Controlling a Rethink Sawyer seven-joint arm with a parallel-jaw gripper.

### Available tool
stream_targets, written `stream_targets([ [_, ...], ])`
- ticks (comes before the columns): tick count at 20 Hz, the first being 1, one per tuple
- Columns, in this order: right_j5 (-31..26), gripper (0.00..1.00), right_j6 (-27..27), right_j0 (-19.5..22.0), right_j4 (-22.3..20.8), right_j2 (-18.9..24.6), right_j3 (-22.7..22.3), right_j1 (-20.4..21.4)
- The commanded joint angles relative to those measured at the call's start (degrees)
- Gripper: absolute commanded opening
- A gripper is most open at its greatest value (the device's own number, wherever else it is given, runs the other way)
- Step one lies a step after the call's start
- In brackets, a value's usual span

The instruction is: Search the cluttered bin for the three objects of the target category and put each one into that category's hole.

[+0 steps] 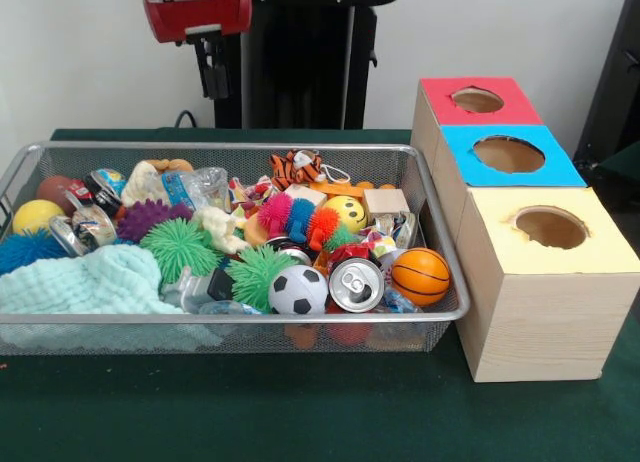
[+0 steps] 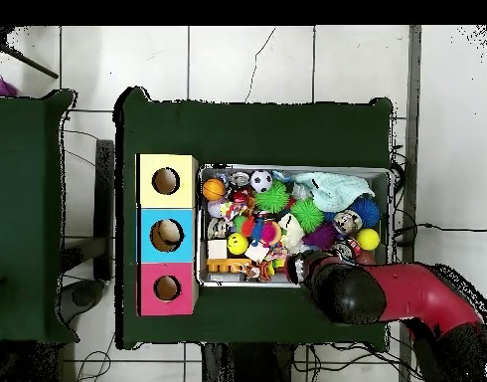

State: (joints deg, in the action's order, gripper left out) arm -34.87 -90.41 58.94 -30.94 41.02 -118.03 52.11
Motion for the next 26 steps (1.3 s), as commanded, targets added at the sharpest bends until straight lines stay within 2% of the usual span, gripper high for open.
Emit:
stream_targets([
  [1, 5.63, 0.0, 4.03, -0.83, -6.28, 2.08, -6.93, -1.7],
  [10, 6.0, 0.0, 3.64, 1.14, -6.69, 1.84, -8.53, 0.19],
  [14, 3.08, 0.0, 5.94, 0.43, -6.9, 2.27, -4.64, -2.94],
  [21, 0.59, 0.0, 9.3, 1.12, -6.28, 4.08, -1.03, -3.69],
  [26, -2.38, 0.0, 10.83, -0.58, -5.35, 5.18, 2.19, -4.73],
])
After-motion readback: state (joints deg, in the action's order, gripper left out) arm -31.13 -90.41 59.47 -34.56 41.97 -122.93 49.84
